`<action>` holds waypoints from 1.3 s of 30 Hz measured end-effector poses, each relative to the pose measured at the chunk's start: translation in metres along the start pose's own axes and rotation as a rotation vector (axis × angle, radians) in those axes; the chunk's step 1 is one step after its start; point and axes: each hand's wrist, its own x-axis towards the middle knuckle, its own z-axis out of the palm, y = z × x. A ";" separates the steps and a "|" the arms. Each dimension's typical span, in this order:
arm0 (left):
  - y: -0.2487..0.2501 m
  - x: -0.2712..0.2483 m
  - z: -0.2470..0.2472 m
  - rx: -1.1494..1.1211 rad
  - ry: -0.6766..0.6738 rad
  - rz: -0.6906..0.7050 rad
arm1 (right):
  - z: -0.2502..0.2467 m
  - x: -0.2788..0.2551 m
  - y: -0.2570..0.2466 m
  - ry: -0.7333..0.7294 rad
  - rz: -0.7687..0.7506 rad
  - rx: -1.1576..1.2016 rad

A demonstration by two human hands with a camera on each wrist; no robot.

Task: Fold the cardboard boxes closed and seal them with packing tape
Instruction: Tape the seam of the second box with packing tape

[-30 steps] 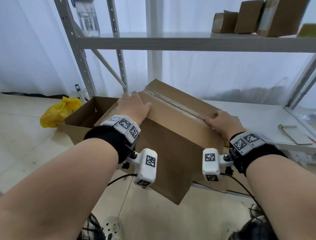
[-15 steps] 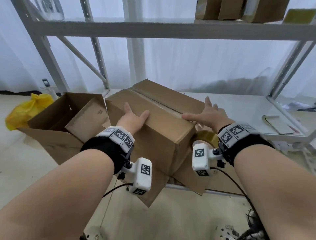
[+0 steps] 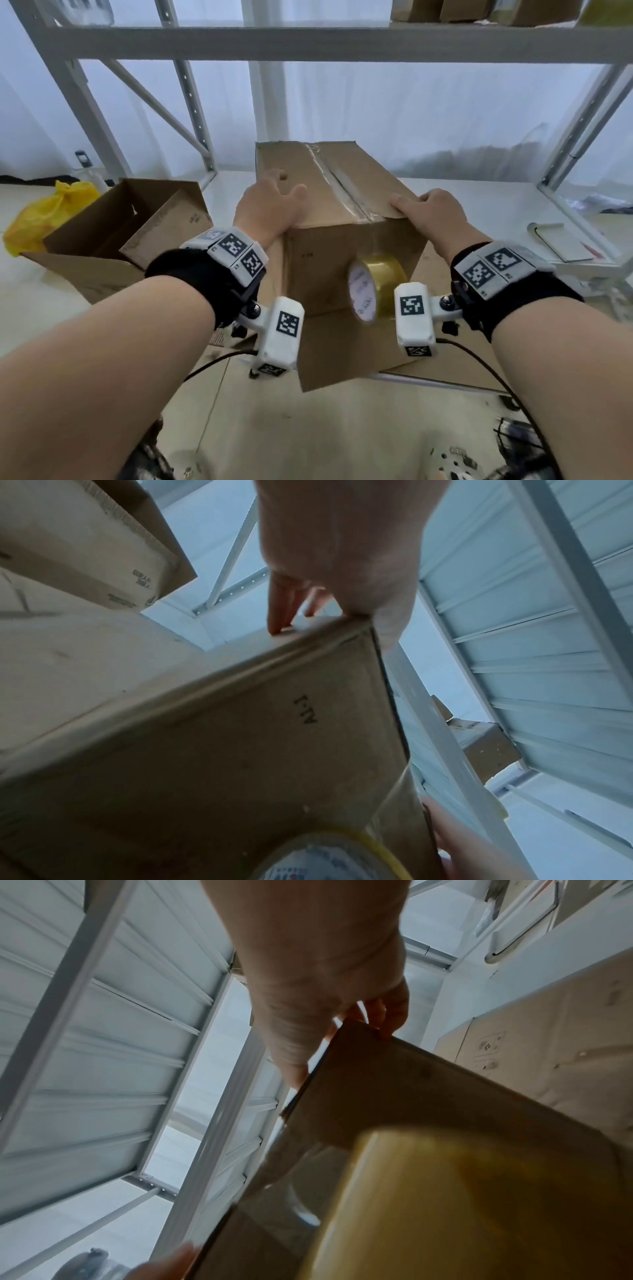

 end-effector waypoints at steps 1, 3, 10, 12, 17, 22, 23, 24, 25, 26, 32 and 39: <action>-0.001 0.001 0.000 -0.010 -0.045 0.042 | -0.002 -0.005 0.005 0.006 -0.010 -0.027; -0.010 0.001 0.000 0.036 -0.183 0.115 | -0.002 -0.016 0.012 -0.020 -0.048 -0.096; -0.023 0.000 0.005 0.568 -0.387 0.353 | 0.018 -0.043 0.005 -0.061 -0.487 -0.325; -0.015 -0.006 0.008 0.533 -0.465 0.463 | 0.024 -0.046 0.002 -0.180 -0.602 -0.365; -0.011 -0.008 0.010 0.653 -0.537 0.518 | 0.034 -0.046 -0.006 -0.218 -0.599 -0.775; -0.012 -0.007 0.013 0.627 -0.525 0.524 | 0.044 -0.046 -0.003 -0.133 -0.610 -0.790; -0.015 -0.008 0.015 0.634 -0.525 0.521 | 0.046 -0.047 -0.001 -0.118 -0.621 -0.795; -0.019 -0.008 0.016 0.642 -0.522 0.517 | 0.047 -0.048 0.000 -0.104 -0.628 -0.805; -0.021 -0.008 0.017 0.652 -0.515 0.516 | 0.049 -0.050 0.001 -0.094 -0.631 -0.819; -0.023 -0.008 0.017 0.665 -0.504 0.519 | 0.050 -0.050 0.001 -0.089 -0.633 -0.832; -0.018 -0.016 0.024 0.594 -0.437 0.580 | 0.034 -0.049 0.001 -0.131 -0.643 -0.252; -0.019 -0.022 0.033 0.625 -0.324 0.720 | 0.025 -0.091 0.004 -0.458 0.006 -0.052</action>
